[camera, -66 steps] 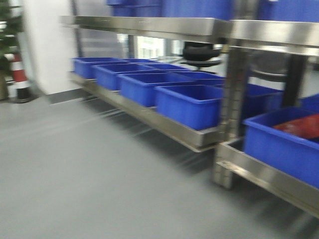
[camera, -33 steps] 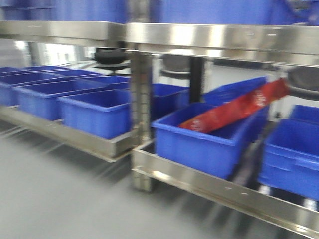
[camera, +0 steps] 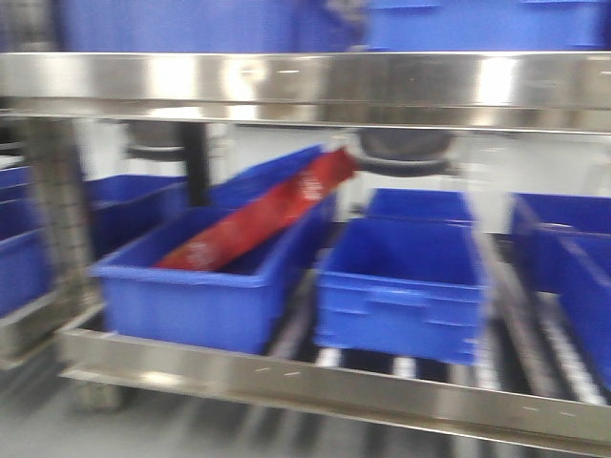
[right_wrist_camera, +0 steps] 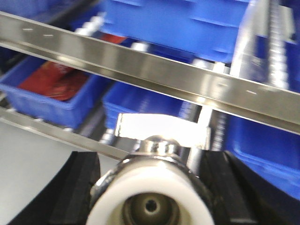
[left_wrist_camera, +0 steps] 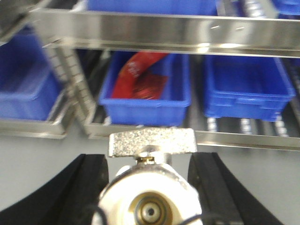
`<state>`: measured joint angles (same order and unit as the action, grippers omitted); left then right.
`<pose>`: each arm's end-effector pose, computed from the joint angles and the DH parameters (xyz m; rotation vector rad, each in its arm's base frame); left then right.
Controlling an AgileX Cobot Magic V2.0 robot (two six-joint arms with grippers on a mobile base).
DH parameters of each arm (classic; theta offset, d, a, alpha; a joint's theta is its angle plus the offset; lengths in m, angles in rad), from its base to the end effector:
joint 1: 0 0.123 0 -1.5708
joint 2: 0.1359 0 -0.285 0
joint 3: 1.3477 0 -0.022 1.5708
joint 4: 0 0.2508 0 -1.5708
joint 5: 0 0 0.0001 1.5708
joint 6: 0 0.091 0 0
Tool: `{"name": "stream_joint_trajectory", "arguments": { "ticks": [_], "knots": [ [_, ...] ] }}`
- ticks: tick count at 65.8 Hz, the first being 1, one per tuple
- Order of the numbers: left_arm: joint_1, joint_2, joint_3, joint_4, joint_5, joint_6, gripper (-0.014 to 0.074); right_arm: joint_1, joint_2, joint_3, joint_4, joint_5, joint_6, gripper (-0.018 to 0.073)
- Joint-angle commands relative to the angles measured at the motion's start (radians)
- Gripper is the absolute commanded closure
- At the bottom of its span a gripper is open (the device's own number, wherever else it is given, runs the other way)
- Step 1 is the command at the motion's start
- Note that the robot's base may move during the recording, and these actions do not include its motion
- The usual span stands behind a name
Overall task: Place valve from conveyor to right shelf box
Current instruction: 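Drive the base up to the steel shelf with blue bins, then extend both grippers over the blue bins on the shelf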
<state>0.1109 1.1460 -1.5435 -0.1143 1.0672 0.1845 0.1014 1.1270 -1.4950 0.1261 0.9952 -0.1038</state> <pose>0.2059 0.0138 0.4828 0.0777 2.1460 0.0322 0.2049 0.0305 0.4783 -0.2067 2.0973 0.1512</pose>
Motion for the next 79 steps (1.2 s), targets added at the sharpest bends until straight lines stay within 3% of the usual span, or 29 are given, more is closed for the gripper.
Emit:
{"name": "stream_joint_trajectory", "arguments": {
  "ticks": [1,79],
  "knots": [
    [-0.004,-0.01,-0.013,-0.013,-0.043,-0.005,0.0708,0.001,-0.011,-0.019,-0.006,-0.068,-0.003,0.0711],
    [-0.004,-0.01,-0.013,-0.013,-0.043,-0.005,0.0708,0.001,-0.011,-0.019,-0.006,-0.068,-0.003,0.0711]
  ]
}}
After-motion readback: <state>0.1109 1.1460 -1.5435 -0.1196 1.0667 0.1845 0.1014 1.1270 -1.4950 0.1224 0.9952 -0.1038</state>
